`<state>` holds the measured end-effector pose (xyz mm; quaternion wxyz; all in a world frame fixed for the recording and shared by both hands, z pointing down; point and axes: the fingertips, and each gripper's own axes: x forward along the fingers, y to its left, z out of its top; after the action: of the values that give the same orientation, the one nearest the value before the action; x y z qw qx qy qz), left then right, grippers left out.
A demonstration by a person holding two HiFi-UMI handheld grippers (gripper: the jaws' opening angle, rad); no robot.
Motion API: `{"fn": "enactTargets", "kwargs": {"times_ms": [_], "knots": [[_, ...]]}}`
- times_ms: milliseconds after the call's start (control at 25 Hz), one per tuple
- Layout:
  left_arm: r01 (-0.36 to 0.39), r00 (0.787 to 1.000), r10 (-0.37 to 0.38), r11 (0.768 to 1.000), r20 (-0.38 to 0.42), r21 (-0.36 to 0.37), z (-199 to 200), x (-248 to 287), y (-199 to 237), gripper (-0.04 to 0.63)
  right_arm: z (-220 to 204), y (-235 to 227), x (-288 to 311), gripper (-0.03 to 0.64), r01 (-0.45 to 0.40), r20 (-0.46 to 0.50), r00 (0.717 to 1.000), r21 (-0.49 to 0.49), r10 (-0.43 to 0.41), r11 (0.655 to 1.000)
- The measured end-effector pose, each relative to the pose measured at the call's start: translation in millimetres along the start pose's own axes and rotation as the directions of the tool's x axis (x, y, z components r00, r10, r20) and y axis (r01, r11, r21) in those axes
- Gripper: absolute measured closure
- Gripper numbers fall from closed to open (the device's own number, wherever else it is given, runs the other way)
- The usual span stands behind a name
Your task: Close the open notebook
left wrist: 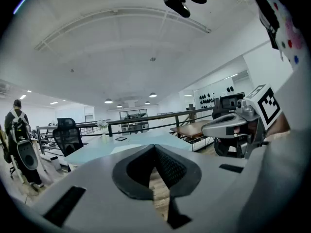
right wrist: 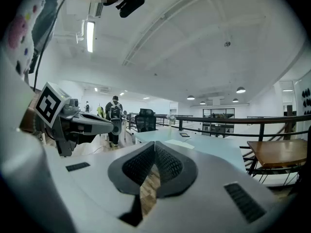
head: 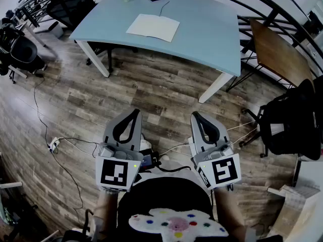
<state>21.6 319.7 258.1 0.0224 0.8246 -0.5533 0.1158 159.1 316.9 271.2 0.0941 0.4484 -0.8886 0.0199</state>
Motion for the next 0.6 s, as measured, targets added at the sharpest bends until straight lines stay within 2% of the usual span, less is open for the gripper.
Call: {"fn": "enactTargets", "kwargs": {"times_ms": [600], "knots": [[0.003, 1.000, -0.003, 1.000, 0.000, 0.009, -0.5, 0.7, -4.4, 0.578, -1.5, -1.3, -3.3, 0.583, -0.006, -0.004, 1.000, -0.003, 0.006, 1.000]]}}
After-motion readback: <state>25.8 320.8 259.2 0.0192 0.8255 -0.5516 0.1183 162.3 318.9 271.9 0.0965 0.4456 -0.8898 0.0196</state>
